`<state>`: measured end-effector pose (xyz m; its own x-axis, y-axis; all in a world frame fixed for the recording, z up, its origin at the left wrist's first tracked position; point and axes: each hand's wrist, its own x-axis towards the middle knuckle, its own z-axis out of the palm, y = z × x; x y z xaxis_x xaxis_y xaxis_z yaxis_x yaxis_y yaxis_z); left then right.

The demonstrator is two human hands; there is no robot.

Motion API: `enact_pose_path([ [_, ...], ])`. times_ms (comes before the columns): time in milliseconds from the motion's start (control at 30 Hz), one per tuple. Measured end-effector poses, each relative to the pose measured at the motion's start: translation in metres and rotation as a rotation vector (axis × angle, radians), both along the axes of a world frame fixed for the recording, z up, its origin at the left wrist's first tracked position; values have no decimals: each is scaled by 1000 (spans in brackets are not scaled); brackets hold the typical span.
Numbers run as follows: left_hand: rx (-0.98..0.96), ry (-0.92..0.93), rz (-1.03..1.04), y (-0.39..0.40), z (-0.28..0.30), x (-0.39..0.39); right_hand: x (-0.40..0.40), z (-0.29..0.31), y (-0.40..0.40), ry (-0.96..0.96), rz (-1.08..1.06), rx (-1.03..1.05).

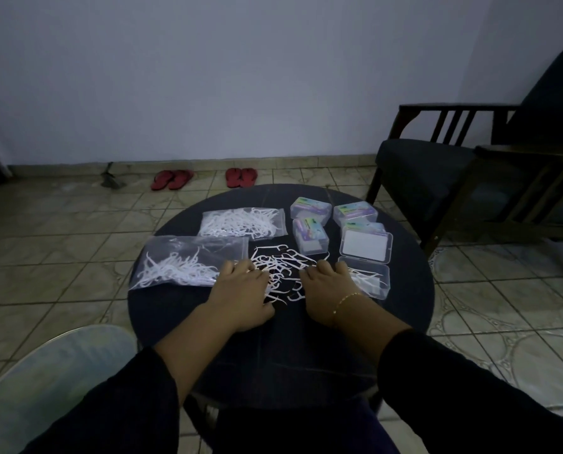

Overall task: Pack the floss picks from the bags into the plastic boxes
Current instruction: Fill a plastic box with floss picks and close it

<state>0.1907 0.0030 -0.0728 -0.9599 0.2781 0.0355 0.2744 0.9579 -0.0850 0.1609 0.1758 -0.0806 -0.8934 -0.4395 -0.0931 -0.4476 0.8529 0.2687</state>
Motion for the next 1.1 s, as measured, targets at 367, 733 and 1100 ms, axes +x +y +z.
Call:
enact_pose_path([
  [367, 97, 100, 41, 2, -7, 1, -4, 10, 5, -35, -41, -134],
  [733, 80, 93, 53, 8, -2, 1, -6, 10, -1, -61, -60, -124],
  [1100, 137, 145, 44, 11, -9, 2, -3, 14, -8, -106, -164, -147],
])
